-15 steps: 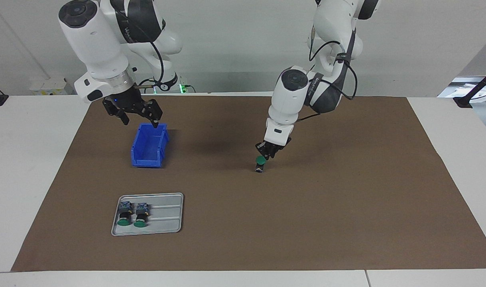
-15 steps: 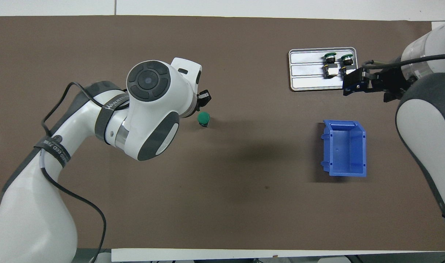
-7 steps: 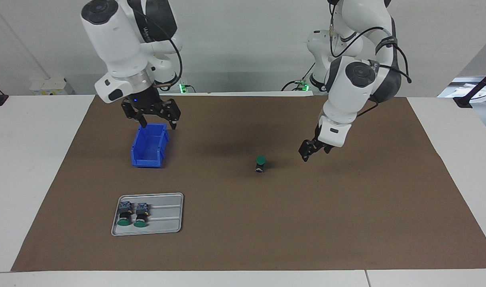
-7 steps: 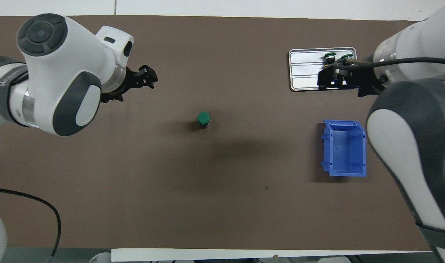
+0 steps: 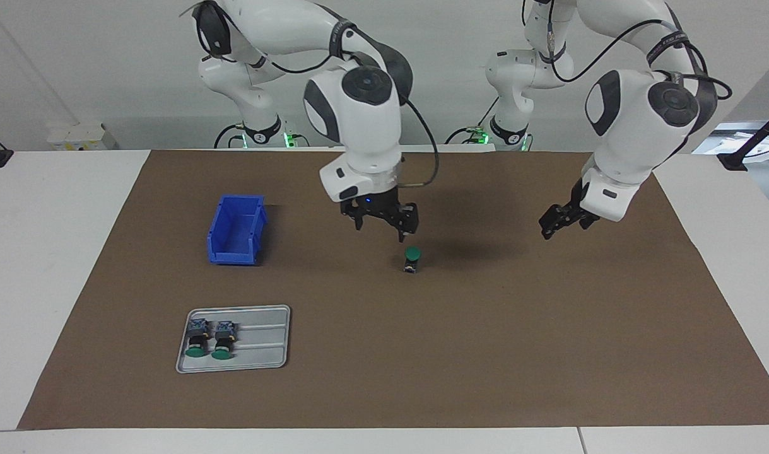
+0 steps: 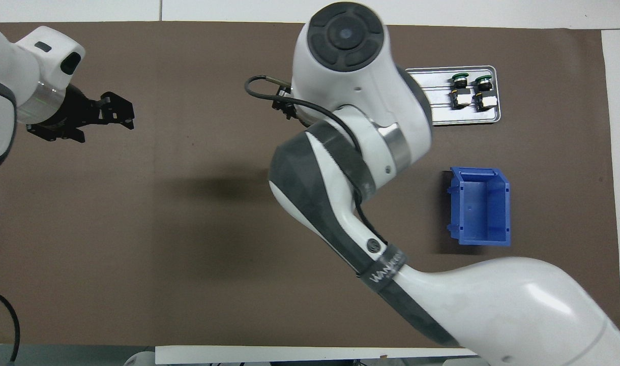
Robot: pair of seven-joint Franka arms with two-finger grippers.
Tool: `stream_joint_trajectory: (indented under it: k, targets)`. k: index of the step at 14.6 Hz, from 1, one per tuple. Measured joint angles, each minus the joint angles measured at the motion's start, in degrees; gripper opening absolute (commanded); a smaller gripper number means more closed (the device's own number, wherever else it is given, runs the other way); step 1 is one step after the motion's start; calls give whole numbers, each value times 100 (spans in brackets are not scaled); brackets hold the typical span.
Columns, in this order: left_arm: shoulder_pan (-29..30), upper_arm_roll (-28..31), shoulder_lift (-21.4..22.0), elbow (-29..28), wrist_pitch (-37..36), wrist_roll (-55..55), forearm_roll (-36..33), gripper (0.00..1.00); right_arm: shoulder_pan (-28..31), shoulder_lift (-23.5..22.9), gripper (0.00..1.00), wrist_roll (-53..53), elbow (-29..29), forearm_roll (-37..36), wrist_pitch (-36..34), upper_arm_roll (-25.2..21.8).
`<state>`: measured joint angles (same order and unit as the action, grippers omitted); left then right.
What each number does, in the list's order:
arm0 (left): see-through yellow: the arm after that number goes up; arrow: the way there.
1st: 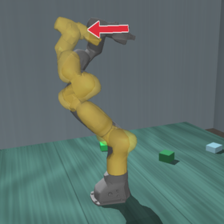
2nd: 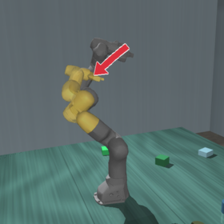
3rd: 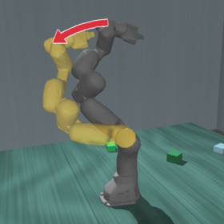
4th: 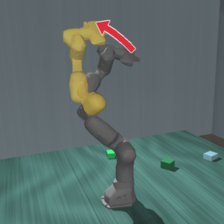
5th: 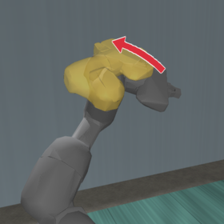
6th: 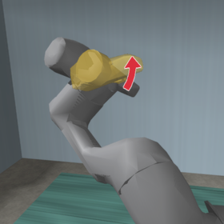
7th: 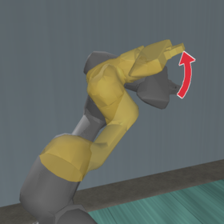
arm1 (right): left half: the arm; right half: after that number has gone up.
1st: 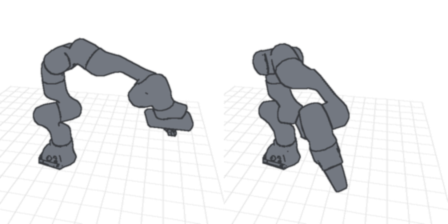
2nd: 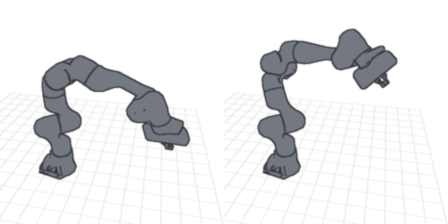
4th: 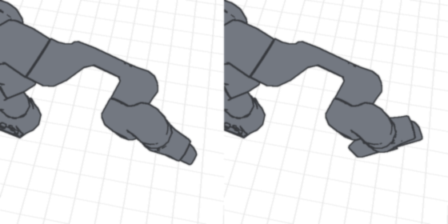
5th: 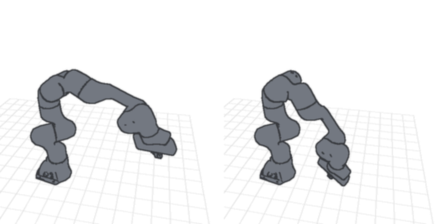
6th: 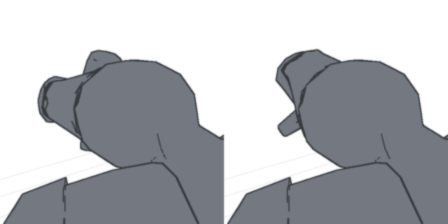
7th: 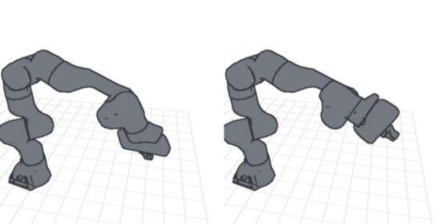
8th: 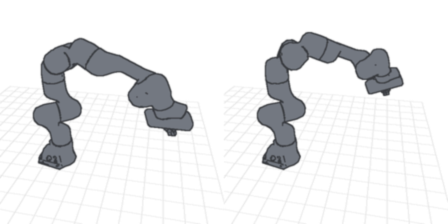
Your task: Place and press button with both arms
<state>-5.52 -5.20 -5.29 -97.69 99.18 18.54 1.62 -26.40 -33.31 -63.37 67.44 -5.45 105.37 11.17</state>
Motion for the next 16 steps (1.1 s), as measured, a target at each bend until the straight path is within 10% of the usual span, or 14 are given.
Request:
stream_joint_trajectory:
  k: [4,12,16]
  targets:
    - [192,-1,329,-2,-751,-183,0,99,-276,-555,99,-529,8,-371,407,-1]
    - [375,3,748,29,-1391,-449,0,99,-322,-160,99,-356,1583,-372,1457,31]
    - [395,126,729,411,-1733,-507,0,99,-320,-28,79,-311,1829,-372,1512,66]
